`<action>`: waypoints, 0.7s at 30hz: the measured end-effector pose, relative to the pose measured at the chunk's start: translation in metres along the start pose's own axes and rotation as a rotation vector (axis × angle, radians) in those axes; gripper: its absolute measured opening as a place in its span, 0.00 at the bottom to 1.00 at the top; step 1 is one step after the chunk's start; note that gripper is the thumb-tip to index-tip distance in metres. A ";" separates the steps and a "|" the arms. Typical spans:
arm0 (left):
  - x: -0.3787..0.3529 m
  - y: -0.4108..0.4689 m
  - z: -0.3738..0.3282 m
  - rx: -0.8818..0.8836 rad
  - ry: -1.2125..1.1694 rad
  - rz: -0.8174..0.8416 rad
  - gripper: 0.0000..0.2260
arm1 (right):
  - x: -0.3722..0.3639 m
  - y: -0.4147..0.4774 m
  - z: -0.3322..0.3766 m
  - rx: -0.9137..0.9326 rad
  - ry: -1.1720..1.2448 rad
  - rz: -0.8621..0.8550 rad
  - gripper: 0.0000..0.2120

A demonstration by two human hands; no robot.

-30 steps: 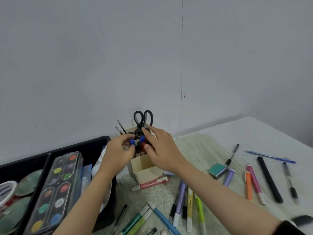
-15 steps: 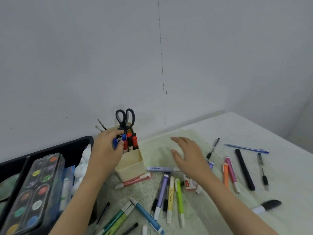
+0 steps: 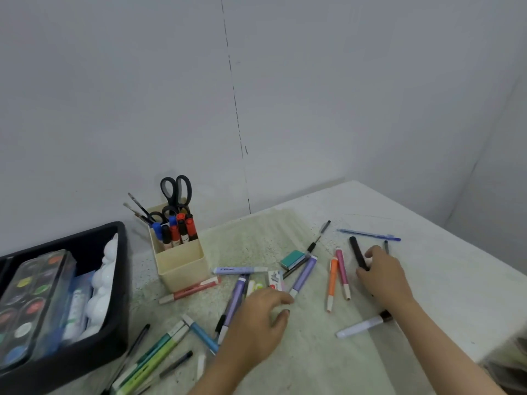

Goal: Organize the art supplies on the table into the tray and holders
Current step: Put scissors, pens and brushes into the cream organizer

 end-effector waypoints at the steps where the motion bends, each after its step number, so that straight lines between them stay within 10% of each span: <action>1: -0.012 0.003 -0.009 -0.006 -0.021 0.025 0.10 | 0.004 0.000 0.000 -0.007 0.050 0.009 0.14; 11: -0.094 0.038 -0.066 0.000 0.072 0.256 0.17 | 0.044 -0.023 -0.017 0.011 0.482 0.035 0.38; 21: -0.058 0.028 -0.037 0.219 -0.164 0.079 0.01 | 0.060 -0.027 -0.012 0.040 0.597 0.052 0.27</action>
Point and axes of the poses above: each hand's wrist, its own y-axis towards the middle knuckle, its own x-axis out of the back of the hand, z = x × y, the point moved 4 cm from there along y, towards the middle knuckle, and after that the axes turned 6 degrees about -y, right-handed, at the moved point
